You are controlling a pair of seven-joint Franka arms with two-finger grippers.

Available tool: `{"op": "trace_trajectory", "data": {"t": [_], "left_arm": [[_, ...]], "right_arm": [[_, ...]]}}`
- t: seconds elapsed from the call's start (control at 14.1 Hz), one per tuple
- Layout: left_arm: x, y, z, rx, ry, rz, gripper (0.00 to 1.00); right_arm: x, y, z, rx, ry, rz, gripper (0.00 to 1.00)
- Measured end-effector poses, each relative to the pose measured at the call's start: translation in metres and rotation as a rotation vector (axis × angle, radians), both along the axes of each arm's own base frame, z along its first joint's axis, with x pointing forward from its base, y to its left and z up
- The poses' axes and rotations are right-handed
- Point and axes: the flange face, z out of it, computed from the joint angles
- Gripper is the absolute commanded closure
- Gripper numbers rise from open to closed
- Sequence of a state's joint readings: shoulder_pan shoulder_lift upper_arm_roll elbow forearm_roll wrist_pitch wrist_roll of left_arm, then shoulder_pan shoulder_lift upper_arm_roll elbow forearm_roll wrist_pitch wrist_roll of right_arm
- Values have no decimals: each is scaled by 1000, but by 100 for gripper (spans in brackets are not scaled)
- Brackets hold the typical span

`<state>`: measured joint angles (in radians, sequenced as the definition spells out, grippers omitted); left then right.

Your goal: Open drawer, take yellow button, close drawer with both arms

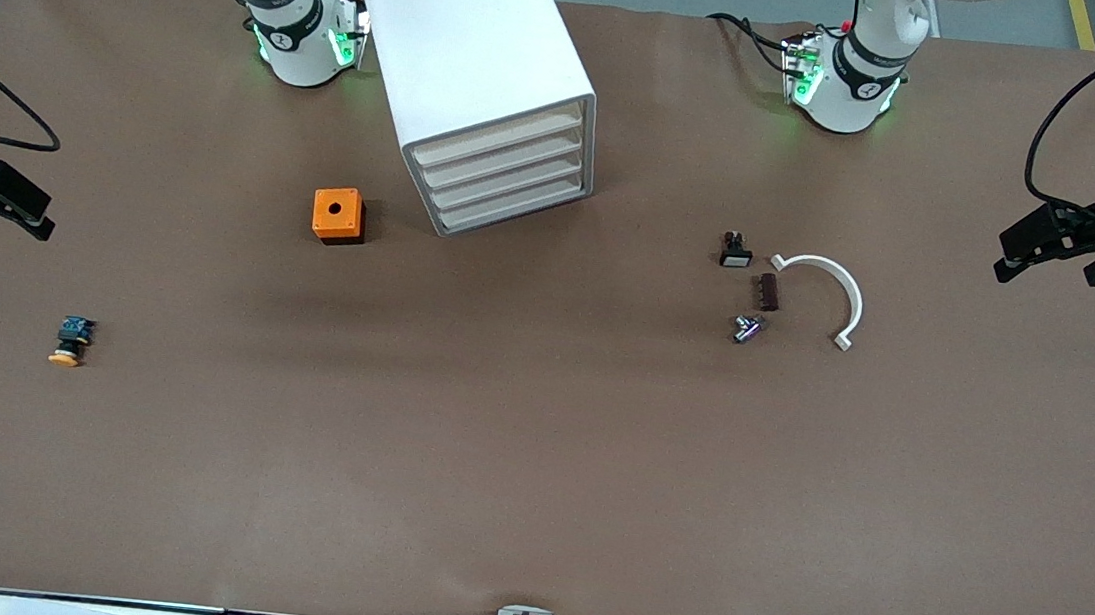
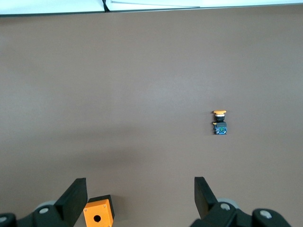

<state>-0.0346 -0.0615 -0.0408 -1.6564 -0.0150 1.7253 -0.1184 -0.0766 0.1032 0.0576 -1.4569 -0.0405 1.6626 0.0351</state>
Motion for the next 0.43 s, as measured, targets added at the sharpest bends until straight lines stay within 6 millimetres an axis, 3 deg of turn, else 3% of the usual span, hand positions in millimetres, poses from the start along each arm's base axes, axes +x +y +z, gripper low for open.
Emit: {"op": "trace_trajectory", "data": {"t": [0.43], "left_arm": [[8,-5,-1,1,-2,-9,0]], "right_arm": [[0,0,-2,0,7,0,0]]}}
